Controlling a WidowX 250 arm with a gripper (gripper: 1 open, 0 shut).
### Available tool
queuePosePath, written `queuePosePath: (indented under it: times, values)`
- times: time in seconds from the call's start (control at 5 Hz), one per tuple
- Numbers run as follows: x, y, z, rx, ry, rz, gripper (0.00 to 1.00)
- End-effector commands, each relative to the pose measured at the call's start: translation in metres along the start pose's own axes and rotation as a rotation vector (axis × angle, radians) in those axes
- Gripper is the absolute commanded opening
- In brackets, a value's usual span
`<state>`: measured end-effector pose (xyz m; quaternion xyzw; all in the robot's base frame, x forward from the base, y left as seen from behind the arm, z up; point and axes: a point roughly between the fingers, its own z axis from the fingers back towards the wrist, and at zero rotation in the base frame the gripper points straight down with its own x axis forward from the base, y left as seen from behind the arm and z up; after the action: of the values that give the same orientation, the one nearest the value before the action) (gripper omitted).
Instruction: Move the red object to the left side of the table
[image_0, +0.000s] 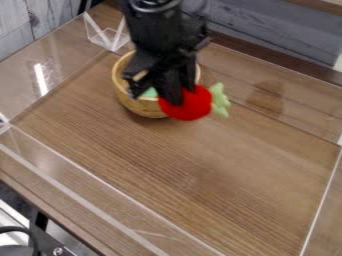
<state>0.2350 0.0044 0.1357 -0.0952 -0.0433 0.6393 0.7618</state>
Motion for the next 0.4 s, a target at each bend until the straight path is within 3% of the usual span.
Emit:
queuePosePath:
  times: [0.0, 0.2]
  values:
    - [0.026, 0.002, 0.032, -0.069, -0.003, -0.031, 0.0]
    - [0.056, 0.021, 0.043, -0.079, -0.006, -0.012, 0.0]
